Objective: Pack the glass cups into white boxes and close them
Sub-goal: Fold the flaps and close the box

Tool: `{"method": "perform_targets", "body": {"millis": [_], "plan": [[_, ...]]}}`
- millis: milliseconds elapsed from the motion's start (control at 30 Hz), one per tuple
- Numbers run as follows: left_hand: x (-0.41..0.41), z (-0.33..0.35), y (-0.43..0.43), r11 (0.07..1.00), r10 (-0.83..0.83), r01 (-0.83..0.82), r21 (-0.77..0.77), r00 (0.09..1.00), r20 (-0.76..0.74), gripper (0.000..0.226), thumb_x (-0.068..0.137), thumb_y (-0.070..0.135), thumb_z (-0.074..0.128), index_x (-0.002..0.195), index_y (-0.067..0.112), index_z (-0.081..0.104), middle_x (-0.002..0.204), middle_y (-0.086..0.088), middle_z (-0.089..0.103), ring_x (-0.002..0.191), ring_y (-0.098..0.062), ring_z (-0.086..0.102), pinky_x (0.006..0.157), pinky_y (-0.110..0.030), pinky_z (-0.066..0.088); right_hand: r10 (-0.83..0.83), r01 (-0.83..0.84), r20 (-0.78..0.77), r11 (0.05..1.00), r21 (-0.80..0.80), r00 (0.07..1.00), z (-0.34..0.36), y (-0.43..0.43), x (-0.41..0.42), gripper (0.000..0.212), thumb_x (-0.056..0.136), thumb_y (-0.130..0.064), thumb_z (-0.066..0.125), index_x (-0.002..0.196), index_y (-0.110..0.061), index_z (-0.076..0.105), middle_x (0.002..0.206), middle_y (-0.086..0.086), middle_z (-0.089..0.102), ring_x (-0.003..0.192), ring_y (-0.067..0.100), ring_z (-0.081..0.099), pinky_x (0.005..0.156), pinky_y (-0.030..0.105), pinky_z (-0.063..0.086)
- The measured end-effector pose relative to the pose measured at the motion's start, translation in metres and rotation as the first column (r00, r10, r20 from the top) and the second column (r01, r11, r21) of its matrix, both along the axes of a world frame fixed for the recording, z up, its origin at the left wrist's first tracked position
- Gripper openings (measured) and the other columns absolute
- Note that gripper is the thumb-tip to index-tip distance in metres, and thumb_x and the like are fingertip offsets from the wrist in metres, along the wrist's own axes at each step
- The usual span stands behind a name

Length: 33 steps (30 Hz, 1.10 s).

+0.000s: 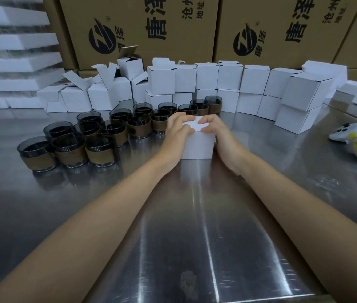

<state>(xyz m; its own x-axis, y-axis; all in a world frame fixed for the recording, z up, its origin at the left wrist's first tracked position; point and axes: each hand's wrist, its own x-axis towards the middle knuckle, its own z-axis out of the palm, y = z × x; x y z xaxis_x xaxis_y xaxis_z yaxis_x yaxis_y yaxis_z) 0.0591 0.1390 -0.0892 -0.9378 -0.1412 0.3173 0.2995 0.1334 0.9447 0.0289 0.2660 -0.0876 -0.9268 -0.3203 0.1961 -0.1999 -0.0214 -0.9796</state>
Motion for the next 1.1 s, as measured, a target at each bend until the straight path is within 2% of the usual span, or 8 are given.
{"method": "perform_targets", "body": {"millis": [167,367,600,733,800,867,1000,1100], "plan": [[0.005,0.006,0.005,0.992,-0.012,0.005,0.127,0.998,0.054,0.035,0.090,-0.003,0.039,0.111,0.011,0.064,0.141,0.004,0.035,0.122,-0.002,0.037,0.098,-0.017,0.029,-0.039,0.041,0.036,0.998,-0.053,0.999,0.001,-0.007,0.002,0.012,0.060,-0.022,0.050,0.072,-0.025,0.054,0.102,-0.001,0.060,0.100,0.019,0.050,0.086,0.036,0.033],[0.010,-0.001,0.004,0.997,-0.006,0.004,0.080,1.000,0.024,0.030,0.097,0.005,0.035,0.111,0.017,0.058,0.149,0.006,0.032,0.128,-0.001,0.032,0.111,-0.028,0.025,0.072,-0.068,0.028,0.988,-0.139,0.997,-0.008,0.006,-0.001,0.021,0.074,-0.027,0.044,0.083,-0.027,0.062,0.098,-0.005,0.066,0.084,0.010,0.060,0.074,0.026,0.044],[0.006,0.004,0.008,0.985,0.026,-0.033,0.170,0.999,0.043,0.039,0.094,0.000,0.034,0.124,0.014,0.056,0.151,0.003,0.033,0.135,-0.005,0.031,0.110,-0.020,0.024,0.024,-0.027,-0.014,0.974,-0.227,1.000,-0.008,0.004,-0.007,0.017,0.073,-0.022,0.051,0.089,-0.023,0.055,0.097,-0.004,0.058,0.085,0.010,0.056,0.071,0.024,0.043],[0.009,-0.002,0.005,0.983,0.040,-0.050,0.177,0.997,0.062,0.043,0.098,0.008,0.039,0.139,0.018,0.045,0.153,0.005,0.035,0.138,-0.012,0.034,0.115,-0.031,0.028,0.118,-0.115,-0.139,0.993,0.028,0.983,-0.011,0.019,-0.007,0.024,0.081,-0.027,0.069,0.102,-0.025,0.058,0.105,-0.010,0.061,0.098,0.001,0.059,0.084,0.014,0.044],[0.009,-0.002,0.005,0.977,0.035,-0.050,0.208,0.997,0.073,0.040,0.100,0.010,0.041,0.138,0.018,0.045,0.143,0.001,0.046,0.128,-0.015,0.046,0.110,-0.033,0.037,0.054,-0.025,-0.241,0.992,0.122,0.969,-0.013,0.025,-0.011,0.036,0.080,-0.012,0.077,0.108,-0.021,0.057,0.112,-0.012,0.060,0.100,-0.007,0.058,0.081,0.009,0.044],[0.009,-0.004,0.006,0.976,0.050,-0.068,0.206,0.995,0.092,0.038,0.103,0.016,0.042,0.140,0.015,0.042,0.137,-0.001,0.048,0.121,-0.012,0.048,0.108,-0.030,0.038,-0.085,0.106,-0.283,0.993,0.059,0.955,-0.012,0.029,-0.015,0.040,0.078,-0.003,0.077,0.110,-0.015,0.056,0.112,-0.007,0.061,0.101,-0.003,0.059,0.079,0.010,0.047],[0.003,-0.009,0.002,0.956,0.109,-0.140,0.259,0.985,0.131,0.041,0.104,0.012,0.037,0.145,0.013,0.037,0.150,-0.005,0.038,0.133,-0.011,0.039,0.117,-0.035,0.029,-0.435,0.425,-0.272,0.900,-0.098,0.858,-0.011,0.053,-0.033,0.038,0.082,-0.005,0.074,0.114,-0.014,0.054,0.115,0.003,0.054,0.099,0.004,0.056,0.075,0.010,0.048],[0.000,-0.011,0.000,0.943,0.115,-0.154,0.295,0.983,0.146,0.041,0.103,0.006,0.035,0.143,0.013,0.041,0.148,-0.006,0.042,0.130,-0.012,0.043,0.113,-0.033,0.035,-0.628,0.647,-0.305,0.761,-0.045,0.716,-0.014,0.081,-0.053,0.039,0.084,-0.015,0.072,0.119,-0.014,0.055,0.117,-0.001,0.054,0.118,0.018,0.049,0.102,0.030,0.042]]}}
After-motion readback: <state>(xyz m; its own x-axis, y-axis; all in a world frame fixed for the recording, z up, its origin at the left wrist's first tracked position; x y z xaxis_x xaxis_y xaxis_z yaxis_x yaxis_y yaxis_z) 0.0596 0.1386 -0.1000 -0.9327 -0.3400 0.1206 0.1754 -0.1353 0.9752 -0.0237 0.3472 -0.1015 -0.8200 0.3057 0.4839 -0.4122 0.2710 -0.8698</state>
